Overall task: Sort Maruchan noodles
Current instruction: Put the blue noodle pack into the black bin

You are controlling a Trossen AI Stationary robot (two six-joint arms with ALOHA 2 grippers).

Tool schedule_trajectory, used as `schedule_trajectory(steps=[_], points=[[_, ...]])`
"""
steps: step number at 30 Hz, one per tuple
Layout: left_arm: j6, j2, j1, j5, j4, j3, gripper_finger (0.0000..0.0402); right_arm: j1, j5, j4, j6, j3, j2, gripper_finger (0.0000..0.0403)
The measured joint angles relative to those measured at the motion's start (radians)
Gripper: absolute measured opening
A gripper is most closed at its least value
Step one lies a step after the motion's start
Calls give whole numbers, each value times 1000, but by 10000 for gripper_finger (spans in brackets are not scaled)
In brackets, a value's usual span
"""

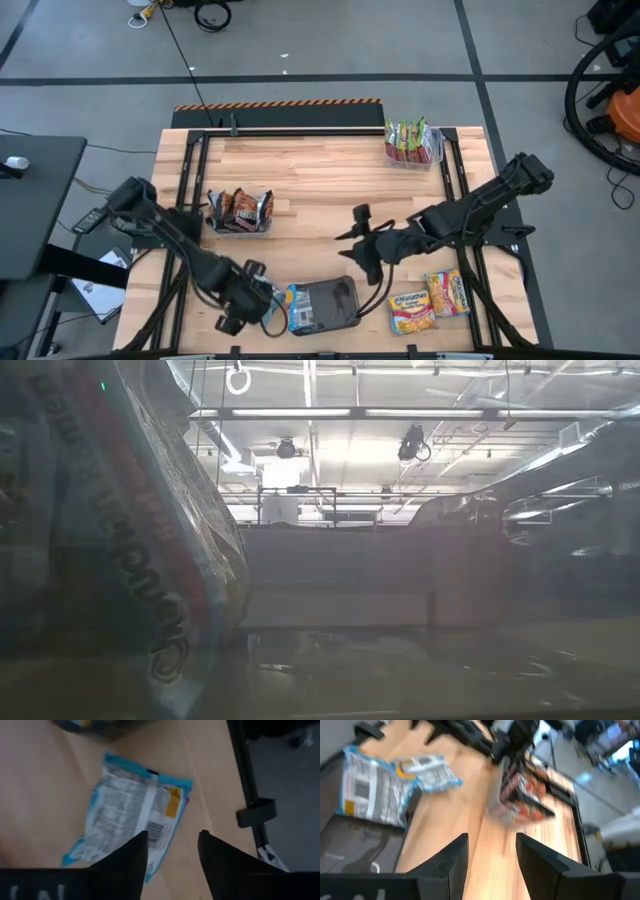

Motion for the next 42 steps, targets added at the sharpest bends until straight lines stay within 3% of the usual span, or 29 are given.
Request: schedule_trajectory(steps=[4,9,13,24,33,36,42], points=[[-1,78,-34,-20,38,0,214,9,49,-114,105,0,-30,169],[-2,127,-61,-190,73,0,241,9,54,-240,238,0,-49,169],[-18,158,-63,-160,116,-16,234,15,52,-346,324,0,-49,169],[-35,160,-43,-173,305,-155,174,85,60,-506,588,0,-49,168],[-62,155,-42,-181,361,-190,57,125,94,-578,672,0,-49,168],[-101,153,-42,-179,340,-189,12,125,118,-617,682,0,-50,168],[-120,117,-43,-176,82,-104,5,125,164,-665,687,0,-91,168]])
